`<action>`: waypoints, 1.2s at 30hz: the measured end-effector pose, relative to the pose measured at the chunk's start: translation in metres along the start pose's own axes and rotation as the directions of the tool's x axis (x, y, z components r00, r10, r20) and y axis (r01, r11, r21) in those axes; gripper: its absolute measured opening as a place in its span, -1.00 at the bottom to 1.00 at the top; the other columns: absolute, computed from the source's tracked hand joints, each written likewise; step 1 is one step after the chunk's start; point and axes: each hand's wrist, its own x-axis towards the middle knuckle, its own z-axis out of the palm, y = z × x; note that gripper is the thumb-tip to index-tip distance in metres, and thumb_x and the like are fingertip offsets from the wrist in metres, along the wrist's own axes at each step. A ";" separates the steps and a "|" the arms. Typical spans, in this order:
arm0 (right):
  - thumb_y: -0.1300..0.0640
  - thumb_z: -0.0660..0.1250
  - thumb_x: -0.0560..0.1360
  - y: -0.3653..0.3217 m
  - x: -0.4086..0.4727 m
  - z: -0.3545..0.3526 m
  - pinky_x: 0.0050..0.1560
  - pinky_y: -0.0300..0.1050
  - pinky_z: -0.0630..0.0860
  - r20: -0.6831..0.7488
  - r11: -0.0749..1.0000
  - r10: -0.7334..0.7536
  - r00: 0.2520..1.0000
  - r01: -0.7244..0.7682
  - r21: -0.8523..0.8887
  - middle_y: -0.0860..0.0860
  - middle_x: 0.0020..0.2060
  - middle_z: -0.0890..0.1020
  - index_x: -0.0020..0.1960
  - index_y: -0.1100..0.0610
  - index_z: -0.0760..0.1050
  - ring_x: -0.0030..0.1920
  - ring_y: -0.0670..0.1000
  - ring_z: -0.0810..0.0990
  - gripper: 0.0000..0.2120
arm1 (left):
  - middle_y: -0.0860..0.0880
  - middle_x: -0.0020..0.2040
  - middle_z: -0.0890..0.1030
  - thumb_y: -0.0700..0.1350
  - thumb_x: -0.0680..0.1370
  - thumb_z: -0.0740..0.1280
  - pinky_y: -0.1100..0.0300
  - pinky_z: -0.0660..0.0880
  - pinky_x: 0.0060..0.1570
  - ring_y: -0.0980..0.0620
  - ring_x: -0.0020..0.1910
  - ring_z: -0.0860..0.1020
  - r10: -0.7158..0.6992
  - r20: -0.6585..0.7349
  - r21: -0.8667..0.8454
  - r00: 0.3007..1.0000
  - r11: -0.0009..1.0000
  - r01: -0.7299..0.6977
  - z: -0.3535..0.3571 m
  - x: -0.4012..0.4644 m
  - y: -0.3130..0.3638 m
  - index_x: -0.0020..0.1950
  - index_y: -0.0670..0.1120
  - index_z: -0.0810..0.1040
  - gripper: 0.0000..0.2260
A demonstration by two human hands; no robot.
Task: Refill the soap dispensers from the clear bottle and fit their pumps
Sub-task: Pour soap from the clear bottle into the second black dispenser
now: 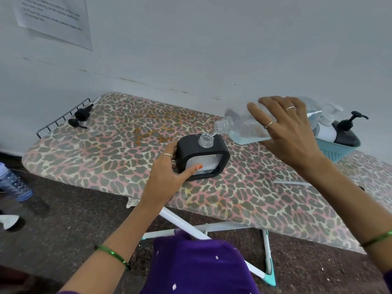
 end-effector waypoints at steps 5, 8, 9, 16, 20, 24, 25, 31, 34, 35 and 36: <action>0.32 0.54 0.20 -0.001 0.000 0.000 0.16 0.20 0.33 0.019 1.000 0.003 1.000 -0.003 -0.001 0.19 0.20 0.51 0.35 0.09 0.26 0.18 0.21 0.44 -0.20 | 0.21 0.07 0.52 0.17 0.37 0.44 0.43 0.52 0.01 0.23 0.05 0.54 -0.004 -0.002 -0.008 1.000 1.000 0.004 0.000 0.000 -0.001 0.38 0.03 0.36 -0.37; 0.31 0.53 0.22 -0.001 0.002 -0.001 0.16 0.19 0.32 0.020 1.000 0.002 1.000 -0.002 -0.007 0.18 0.19 0.51 0.35 0.08 0.26 0.18 0.22 0.45 -0.21 | 0.22 0.06 0.51 0.18 0.37 0.43 0.39 0.53 0.02 0.23 0.05 0.54 -0.003 -0.005 0.005 1.000 1.000 0.003 -0.001 0.000 -0.001 0.34 0.12 0.34 -0.41; 0.32 0.53 0.22 -0.001 0.002 -0.001 0.16 0.19 0.32 0.019 1.000 0.001 1.000 -0.001 -0.007 0.18 0.19 0.51 0.35 0.08 0.26 0.18 0.22 0.45 -0.21 | 0.25 0.06 0.51 0.17 0.38 0.44 0.38 0.54 0.01 0.25 0.05 0.54 -0.001 -0.004 0.006 1.000 1.000 0.001 -0.001 0.000 0.000 0.32 0.15 0.32 -0.43; 0.36 0.50 0.23 -0.001 0.003 -0.001 0.15 0.20 0.33 -0.012 1.000 -0.005 1.000 0.005 0.003 0.19 0.18 0.52 0.34 0.09 0.26 0.17 0.24 0.47 -0.23 | 0.13 0.06 0.54 0.11 0.40 0.48 0.35 0.55 -0.01 0.11 0.04 0.58 -0.016 -0.013 0.025 1.000 1.000 0.017 0.001 0.001 -0.004 0.38 0.01 0.38 -0.40; 0.36 0.51 0.23 -0.001 0.003 -0.001 0.16 0.20 0.33 -0.010 1.000 -0.006 1.000 0.006 0.004 0.19 0.18 0.52 0.34 0.09 0.27 0.17 0.23 0.47 -0.23 | 0.12 0.07 0.54 0.12 0.40 0.48 0.30 0.57 0.01 0.11 0.06 0.59 -0.022 -0.010 0.023 1.000 0.999 0.022 0.001 0.001 -0.004 0.38 0.00 0.38 -0.39; 0.36 0.50 0.23 -0.001 0.003 -0.001 0.17 0.20 0.32 -0.016 1.000 -0.009 1.000 0.009 0.005 0.19 0.18 0.52 0.34 0.09 0.27 0.17 0.23 0.47 -0.24 | 0.08 0.10 0.56 0.17 0.39 0.45 0.18 0.60 0.03 0.08 0.07 0.59 -0.032 -0.009 0.028 0.999 0.999 0.032 0.001 0.001 -0.003 0.40 -0.01 0.37 -0.35; 0.36 0.50 0.23 -0.001 0.003 -0.001 0.17 0.20 0.32 -0.017 1.000 -0.008 1.000 0.008 0.001 0.19 0.18 0.52 0.34 0.09 0.27 0.17 0.23 0.46 -0.24 | 0.09 0.10 0.56 0.18 0.38 0.45 0.16 0.60 0.04 0.09 0.07 0.59 -0.033 -0.010 0.029 0.999 0.999 0.033 0.001 0.001 -0.003 0.40 -0.01 0.37 -0.35; 0.34 0.52 0.23 0.000 0.004 -0.001 0.18 0.20 0.32 0.002 1.000 -0.007 1.000 0.007 -0.011 0.18 0.20 0.51 0.35 0.08 0.27 0.19 0.21 0.44 -0.22 | 0.08 0.10 0.56 0.19 0.38 0.44 0.17 0.60 0.03 0.08 0.08 0.59 -0.034 -0.008 0.033 0.999 0.999 0.034 0.000 0.000 -0.003 0.41 -0.01 0.37 -0.34; 0.35 0.52 0.23 0.000 0.004 -0.001 0.18 0.20 0.32 0.000 1.000 -0.006 1.000 0.006 -0.007 0.19 0.19 0.52 0.34 0.08 0.27 0.18 0.21 0.45 -0.22 | 0.08 0.09 0.56 0.17 0.39 0.44 0.22 0.60 0.02 0.08 0.07 0.59 -0.031 -0.009 0.030 0.999 0.999 0.031 0.000 0.000 -0.002 0.40 -0.01 0.37 -0.36; 0.35 0.51 0.22 -0.001 0.004 -0.001 0.18 0.20 0.32 0.002 1.000 -0.005 1.000 0.005 -0.007 0.19 0.19 0.52 0.34 0.08 0.26 0.18 0.22 0.45 -0.22 | 0.08 0.10 0.56 0.17 0.39 0.44 0.22 0.60 0.02 0.08 0.08 0.59 -0.030 -0.010 0.028 1.000 0.999 0.030 0.001 0.000 -0.002 0.40 -0.01 0.37 -0.36; 0.36 0.51 0.22 -0.001 0.004 -0.001 0.18 0.20 0.32 0.004 1.000 -0.005 1.000 0.005 -0.008 0.19 0.19 0.52 0.34 0.08 0.26 0.18 0.22 0.45 -0.22 | 0.08 0.10 0.56 0.17 0.39 0.44 0.22 0.60 0.03 0.09 0.08 0.59 -0.030 -0.011 0.027 1.000 0.999 0.030 0.001 0.000 -0.002 0.41 -0.01 0.37 -0.35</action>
